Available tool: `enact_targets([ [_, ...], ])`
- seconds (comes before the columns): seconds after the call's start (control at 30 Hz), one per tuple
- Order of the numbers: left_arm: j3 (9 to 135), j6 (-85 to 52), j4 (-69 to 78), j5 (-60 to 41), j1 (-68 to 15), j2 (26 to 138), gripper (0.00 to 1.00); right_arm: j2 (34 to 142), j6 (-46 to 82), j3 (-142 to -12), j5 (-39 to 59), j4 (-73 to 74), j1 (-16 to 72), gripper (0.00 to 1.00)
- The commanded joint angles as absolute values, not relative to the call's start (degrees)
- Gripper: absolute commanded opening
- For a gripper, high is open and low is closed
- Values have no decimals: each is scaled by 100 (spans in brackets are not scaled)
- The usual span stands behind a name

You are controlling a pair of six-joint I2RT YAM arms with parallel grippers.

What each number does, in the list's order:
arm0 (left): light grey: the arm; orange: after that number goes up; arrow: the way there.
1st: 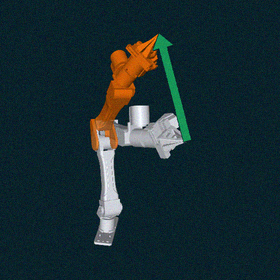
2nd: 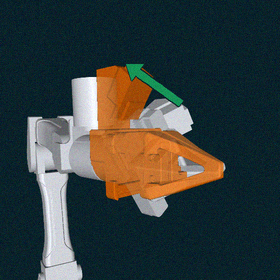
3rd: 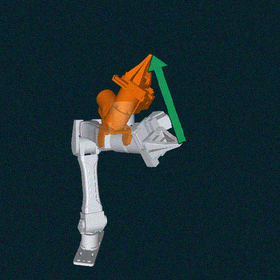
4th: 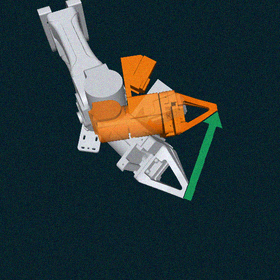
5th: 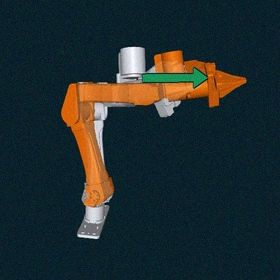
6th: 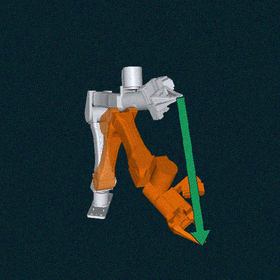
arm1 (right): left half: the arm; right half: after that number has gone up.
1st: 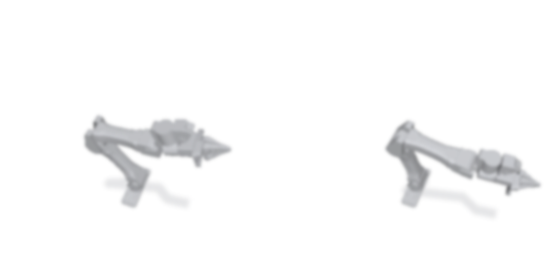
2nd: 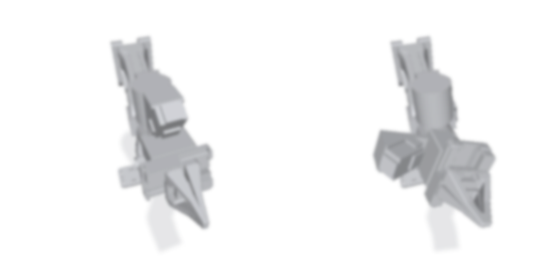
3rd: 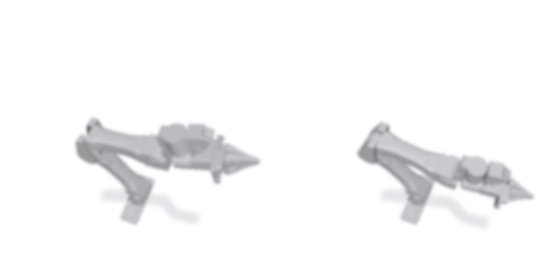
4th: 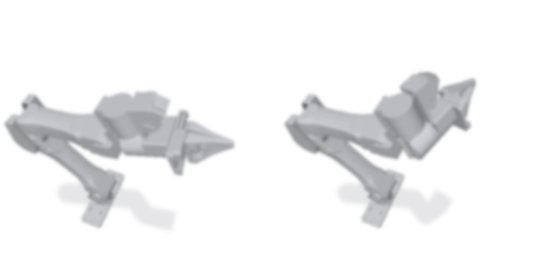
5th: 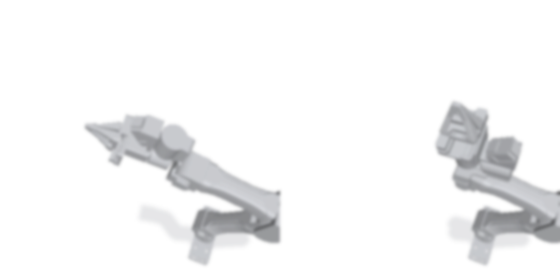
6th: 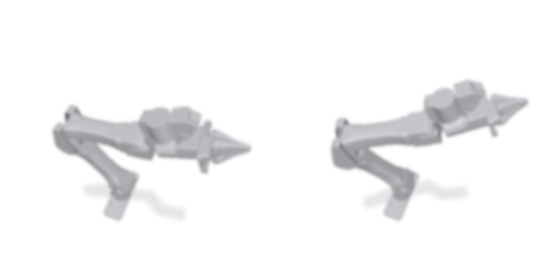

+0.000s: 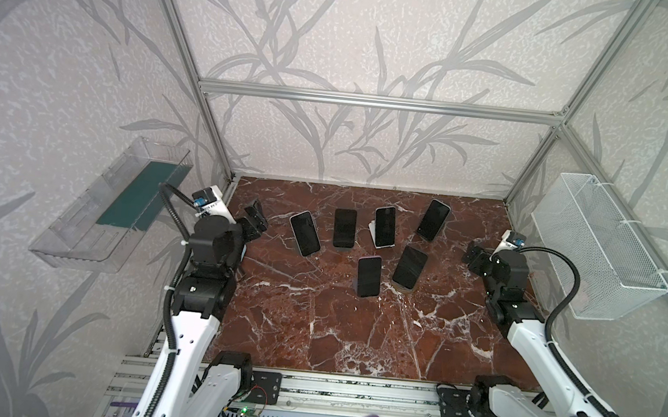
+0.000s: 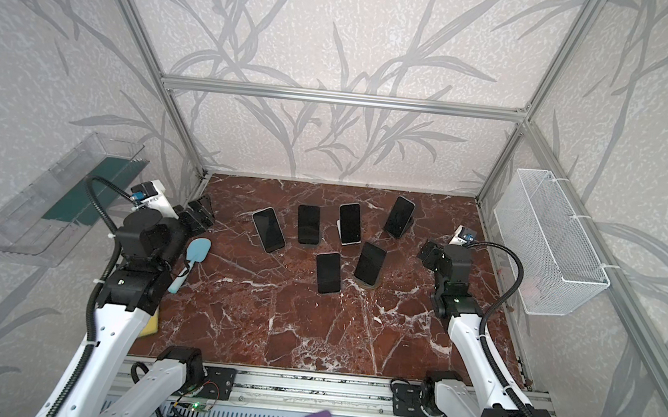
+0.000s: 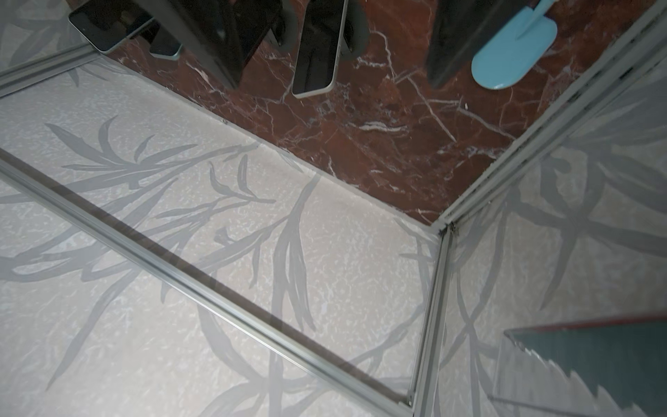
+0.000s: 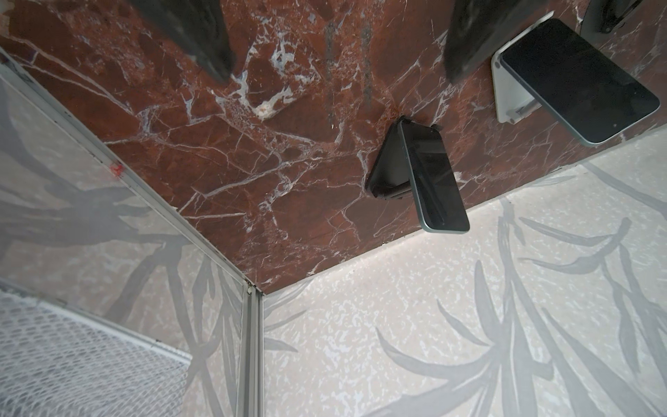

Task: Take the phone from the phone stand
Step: 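Reach the left gripper toward the standing phone while the right arm rises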

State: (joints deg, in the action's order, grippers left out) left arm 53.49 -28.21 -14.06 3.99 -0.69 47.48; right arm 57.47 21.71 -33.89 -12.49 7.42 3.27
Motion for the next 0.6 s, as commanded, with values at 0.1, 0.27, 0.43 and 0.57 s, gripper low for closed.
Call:
enact_targets([
  [0.1,6426,-3560,-3240,3176,-1520,5474,77,5446,2231,-3340,-1169,664,321,91],
  [0.27,7297,-4629,-4071,4217,-2330,6454,99,5465,2372,-3465,-1351,351,326,91],
  [0.43,8174,-4944,-4513,4452,-2760,7695,99,5467,2450,-3403,-1310,393,332,91],
  [0.57,8474,-5111,-4471,4324,-2853,8450,99,5518,2487,-3382,-1254,455,333,91],
])
